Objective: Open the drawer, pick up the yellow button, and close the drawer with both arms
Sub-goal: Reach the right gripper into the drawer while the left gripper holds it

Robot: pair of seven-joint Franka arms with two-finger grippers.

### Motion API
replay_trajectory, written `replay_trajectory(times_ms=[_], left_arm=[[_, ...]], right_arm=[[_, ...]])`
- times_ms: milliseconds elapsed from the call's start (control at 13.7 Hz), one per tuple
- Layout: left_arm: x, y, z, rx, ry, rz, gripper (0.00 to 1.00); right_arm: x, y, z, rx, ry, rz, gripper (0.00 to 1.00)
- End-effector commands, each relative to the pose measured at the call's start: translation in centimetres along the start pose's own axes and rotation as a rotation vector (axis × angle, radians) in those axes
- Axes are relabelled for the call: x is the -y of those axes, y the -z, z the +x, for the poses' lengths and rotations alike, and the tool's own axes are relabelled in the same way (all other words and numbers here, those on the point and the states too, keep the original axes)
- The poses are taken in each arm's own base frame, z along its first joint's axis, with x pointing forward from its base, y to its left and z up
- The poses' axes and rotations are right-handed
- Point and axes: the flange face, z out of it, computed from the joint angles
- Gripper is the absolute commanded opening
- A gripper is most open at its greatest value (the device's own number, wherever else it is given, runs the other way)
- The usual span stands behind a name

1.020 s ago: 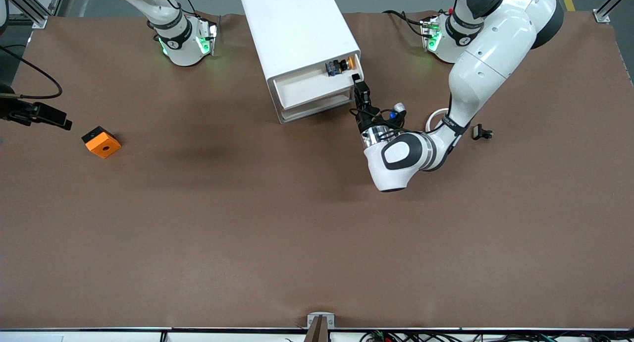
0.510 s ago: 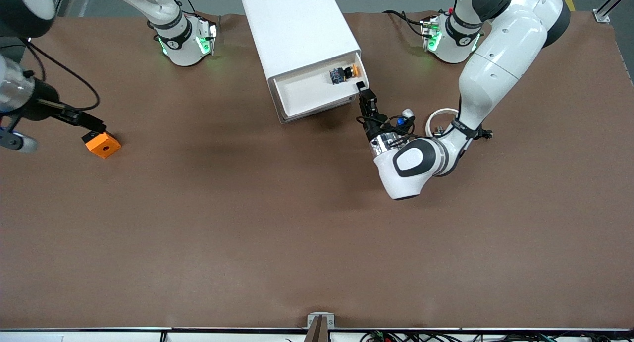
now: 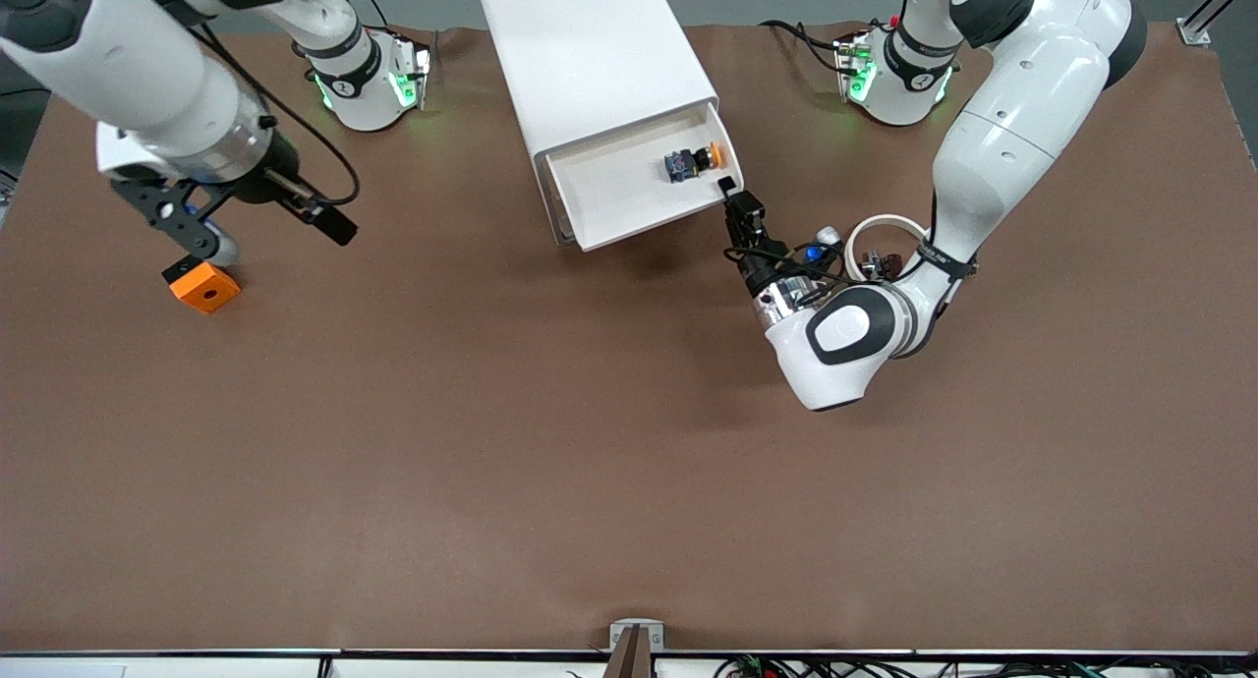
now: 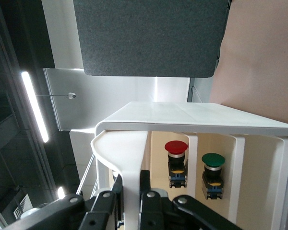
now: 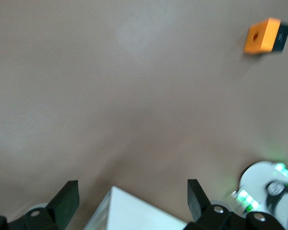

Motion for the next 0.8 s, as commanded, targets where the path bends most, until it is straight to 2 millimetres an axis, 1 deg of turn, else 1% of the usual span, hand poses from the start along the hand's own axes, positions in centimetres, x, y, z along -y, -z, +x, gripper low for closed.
replay_trajectory(times_ms=[0,73,146,219,364,510,583,729], left_arm=[[1.4,2.3,1.8,0.015,-0.003,-0.002,0.15],[1.5,2.9,2.3,0.019,0.000,-0.013,0.15],[1.6,3.3,2.4,0.024,-0.003,-0.019,0.15],[1.6,3.8,2.9,0.030,-0.002,-0.019,0.15],[1.6,4.1,3.2,0.030,0.000,-0.022,0.15],[1.7,4.8,3.4,0.042,-0.006,-0.027,0.15],[1.7,4.9,3.5,0.042,-0.006,-0.024,0.15],[1.5,4.8,3.4,0.038,-0.004,-0.022,0.17]], right_arm=[[1.8,1.6,-3.5,0.009,-0.099,0.033,1.00],[2.4,1.6,-5.2,0.025,-0.142,0.036,1.00],[3.4,1.4,-7.5,0.033,-0.184,0.036,1.00],[4.3,1.1,-9.2,0.033,-0.211,0.030,1.00],[6.4,0.6,-12.5,0.027,-0.262,0.021,1.00],[8.3,-0.4,-16.7,0.026,-0.297,0.005,1.00],[9.0,-0.8,-18.5,0.026,-0.326,0.003,1.00],[9.9,-0.5,-21.2,0.061,-0.409,0.043,1.00]])
